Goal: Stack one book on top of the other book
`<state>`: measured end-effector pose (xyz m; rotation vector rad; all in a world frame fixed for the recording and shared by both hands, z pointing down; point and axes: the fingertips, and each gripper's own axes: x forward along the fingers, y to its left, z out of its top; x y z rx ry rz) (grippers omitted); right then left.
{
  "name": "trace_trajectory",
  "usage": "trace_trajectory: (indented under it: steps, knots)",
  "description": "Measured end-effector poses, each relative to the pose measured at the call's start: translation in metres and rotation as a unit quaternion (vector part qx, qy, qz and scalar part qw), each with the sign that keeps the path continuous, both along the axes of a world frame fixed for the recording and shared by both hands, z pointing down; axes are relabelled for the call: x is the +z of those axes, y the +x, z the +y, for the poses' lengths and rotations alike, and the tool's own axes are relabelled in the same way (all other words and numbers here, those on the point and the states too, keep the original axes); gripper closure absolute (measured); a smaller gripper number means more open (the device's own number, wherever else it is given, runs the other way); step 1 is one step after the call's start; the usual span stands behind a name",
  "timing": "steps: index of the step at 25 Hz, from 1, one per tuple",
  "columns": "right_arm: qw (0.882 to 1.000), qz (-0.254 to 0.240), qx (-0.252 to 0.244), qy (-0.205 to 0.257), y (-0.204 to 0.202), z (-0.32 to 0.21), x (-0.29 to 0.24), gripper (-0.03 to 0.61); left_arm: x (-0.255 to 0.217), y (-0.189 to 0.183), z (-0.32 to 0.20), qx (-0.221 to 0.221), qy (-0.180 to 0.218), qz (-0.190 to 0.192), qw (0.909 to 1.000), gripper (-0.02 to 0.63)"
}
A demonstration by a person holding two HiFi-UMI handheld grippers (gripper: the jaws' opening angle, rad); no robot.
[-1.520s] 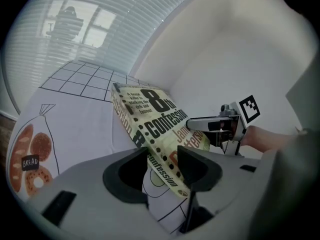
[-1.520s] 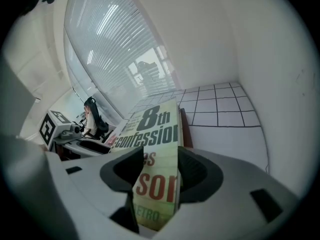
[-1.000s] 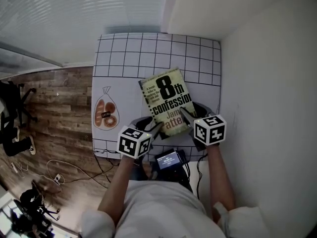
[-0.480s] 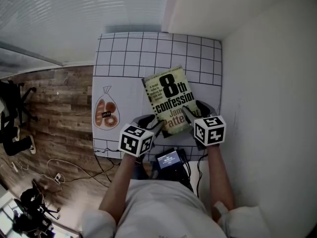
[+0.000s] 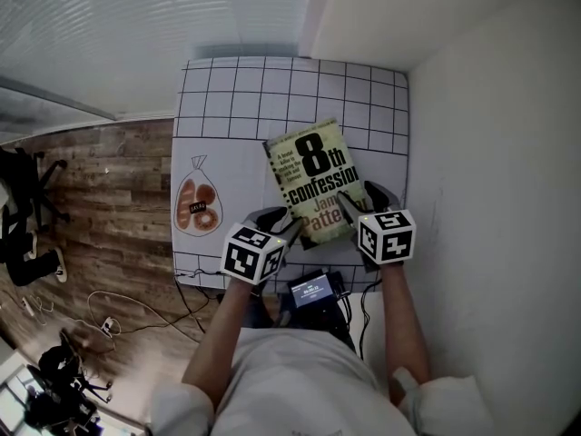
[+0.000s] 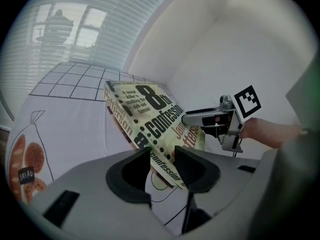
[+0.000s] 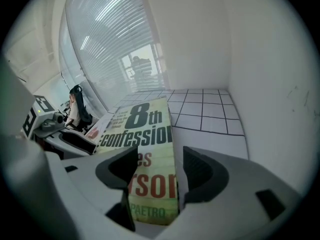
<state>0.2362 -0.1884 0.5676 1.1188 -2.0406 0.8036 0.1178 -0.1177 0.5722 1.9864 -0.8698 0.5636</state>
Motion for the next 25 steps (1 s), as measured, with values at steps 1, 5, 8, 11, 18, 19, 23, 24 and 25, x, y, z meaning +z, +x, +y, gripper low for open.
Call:
trace_trajectory:
  steps: [1,5,8,11,18,19,23,24,25]
  knots:
    - [1.000,0.001,0.001,0.000,0.000,0.000,0.000,0.290,-0.002,-0.003,-0.001,-0.005,0.007,-0.002,1.0000,0.461]
    - [1.000,0.010,0.006,0.004,0.000,0.001,-0.001,0.290,-0.011,-0.017,-0.007,-0.025,0.032,-0.007,0.9991,0.465]
    - [1.000,0.016,0.013,0.009,-0.002,0.002,-0.003,0.301,-0.016,-0.025,-0.008,-0.022,0.042,-0.010,0.9988,0.496]
    - [0.999,0.028,0.012,0.017,-0.004,0.005,-0.005,0.339,-0.021,-0.034,-0.005,-0.021,0.058,-0.017,0.9980,0.538]
    - [0.995,0.090,0.007,0.035,-0.005,0.006,-0.011,0.351,-0.033,-0.065,0.008,-0.023,0.069,-0.019,0.9972,0.551]
    - [0.993,0.106,0.004,0.045,-0.004,0.007,-0.013,0.365,-0.035,-0.070,0.008,-0.025,0.072,-0.020,0.9969,0.549]
    - [0.988,0.125,0.037,0.086,0.002,0.012,-0.029,0.367,-0.046,-0.087,0.007,-0.027,0.093,-0.022,0.9951,0.549]
    - [0.986,0.125,0.050,0.096,0.004,0.014,-0.035,0.370,-0.050,-0.091,0.006,-0.028,0.100,-0.023,0.9944,0.551]
    - [0.984,0.128,0.062,0.109,0.006,0.017,-0.043,0.407,-0.053,-0.095,0.006,-0.029,0.107,-0.025,0.9935,0.551]
